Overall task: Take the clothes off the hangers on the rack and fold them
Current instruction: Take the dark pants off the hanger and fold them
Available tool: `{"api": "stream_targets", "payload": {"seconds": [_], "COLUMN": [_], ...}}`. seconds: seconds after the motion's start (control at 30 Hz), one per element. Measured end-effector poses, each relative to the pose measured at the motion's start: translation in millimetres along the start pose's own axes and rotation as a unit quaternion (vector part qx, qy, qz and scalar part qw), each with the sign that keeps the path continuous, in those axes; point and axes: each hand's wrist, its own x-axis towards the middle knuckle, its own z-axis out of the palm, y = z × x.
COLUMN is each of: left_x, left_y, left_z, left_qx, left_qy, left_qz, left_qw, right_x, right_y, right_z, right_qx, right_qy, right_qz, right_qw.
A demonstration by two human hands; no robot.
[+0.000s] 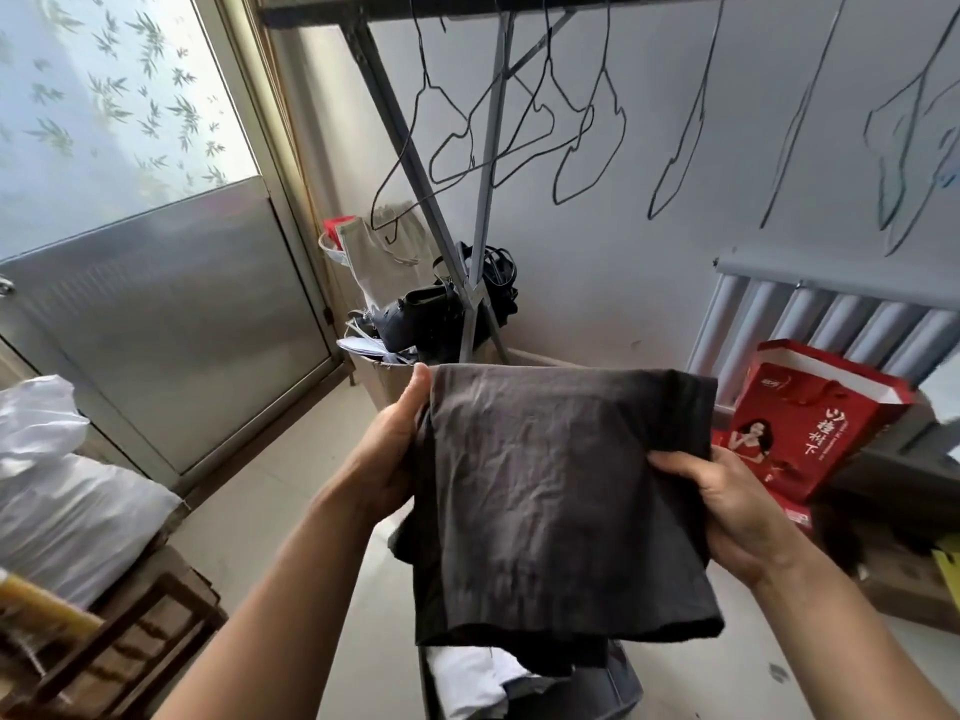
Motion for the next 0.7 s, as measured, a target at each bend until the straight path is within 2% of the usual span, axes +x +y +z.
{"api": "stream_targets", "payload": {"seconds": [0.07, 0.13, 0.27, 0.37, 0.47, 0.6, 0.7], "left_x": [3, 7, 29, 51, 76, 114, 149], "left_y": [-13, -25, -32, -37, -47, -67, -94], "left_z": [-19, -31, -45, -54, -67, -93, -105], "left_qx": [0.064, 0.132, 0.095, 0.131, 0.161, 0.174, 0.173], "left_qy": [-0.051, -0.066, 0.04, 0.064, 0.079, 0.09, 0.13], "left_qz": [-0.057, -0.073, -0.007, 0.025, 0.029, 0.039, 0.025], "left_qw": [0.995, 0.986, 0.995, 0.989, 0.983, 0.98, 0.976], "right_x": [9, 17, 40, 63, 100, 149, 187], "right_y": [5, 13, 33, 56, 89, 119, 137], "right_z": [9, 21, 29, 31, 33, 27, 25], "right_qx": [0.008, 0.026, 0.079, 0.005, -0.096, -0.077, -0.07], "right_qy": [0.019, 0.019, -0.011, -0.039, 0.045, 0.089, 0.094], "right_qz": [-0.004, 0.004, 0.069, 0.11, 0.121, 0.096, 0.07], "right_qw": [1.0, 0.999, 0.994, 0.993, 0.987, 0.988, 0.991]}}
